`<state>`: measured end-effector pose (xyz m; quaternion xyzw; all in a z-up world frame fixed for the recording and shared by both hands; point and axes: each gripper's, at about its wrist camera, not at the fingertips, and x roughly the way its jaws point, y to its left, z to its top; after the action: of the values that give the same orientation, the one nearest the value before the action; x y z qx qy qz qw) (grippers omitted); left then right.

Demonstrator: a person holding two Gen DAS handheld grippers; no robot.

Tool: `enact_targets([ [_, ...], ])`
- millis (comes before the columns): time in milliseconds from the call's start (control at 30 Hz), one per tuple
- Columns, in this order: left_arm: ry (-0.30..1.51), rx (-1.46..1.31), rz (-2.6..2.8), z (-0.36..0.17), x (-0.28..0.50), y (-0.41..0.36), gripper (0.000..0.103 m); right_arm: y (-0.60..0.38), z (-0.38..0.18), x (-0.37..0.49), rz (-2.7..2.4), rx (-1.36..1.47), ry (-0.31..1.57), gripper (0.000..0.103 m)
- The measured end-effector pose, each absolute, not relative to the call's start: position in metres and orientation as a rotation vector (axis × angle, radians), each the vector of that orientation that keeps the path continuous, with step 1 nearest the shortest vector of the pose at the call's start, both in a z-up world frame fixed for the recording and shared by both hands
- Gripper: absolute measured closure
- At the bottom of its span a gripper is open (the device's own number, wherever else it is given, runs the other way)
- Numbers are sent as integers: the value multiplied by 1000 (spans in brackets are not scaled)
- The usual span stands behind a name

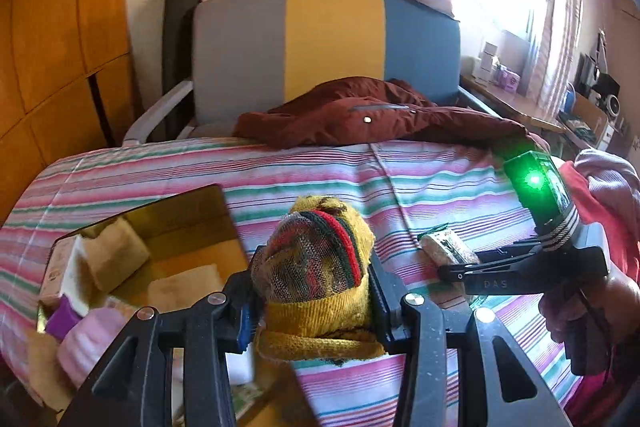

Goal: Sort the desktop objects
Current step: 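Carry the cracker packet and yellow hat to the gold tray and release both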

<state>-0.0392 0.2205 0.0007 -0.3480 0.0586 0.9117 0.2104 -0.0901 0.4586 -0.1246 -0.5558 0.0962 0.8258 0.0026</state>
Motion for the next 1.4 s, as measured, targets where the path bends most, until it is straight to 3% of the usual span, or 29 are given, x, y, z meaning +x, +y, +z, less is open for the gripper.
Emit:
enact_targets([
  [233, 96, -991, 2603, 0, -38, 169, 58, 414, -119, -102, 2675, -1702, 418, 57],
  [333, 42, -1006, 2644, 0, -38, 139, 58, 403, -89, -76, 2736, -1668, 462, 57],
  [667, -123, -1050, 2771, -3, -27, 44, 58, 311, -38, -71, 2989, -1605, 409, 57],
  [900, -151, -1081, 2733, -18, -28, 39, 58, 246, -30, -97, 3080, -1656, 349, 57],
  [1267, -144, -1183, 2703, -49, -58, 50, 52, 209, -52, -149, 2999, -1836, 594, 51],
  [1400, -144, -1182, 2711, -51, -60, 47, 50, 208, -54, -146, 2994, -1837, 567, 51],
])
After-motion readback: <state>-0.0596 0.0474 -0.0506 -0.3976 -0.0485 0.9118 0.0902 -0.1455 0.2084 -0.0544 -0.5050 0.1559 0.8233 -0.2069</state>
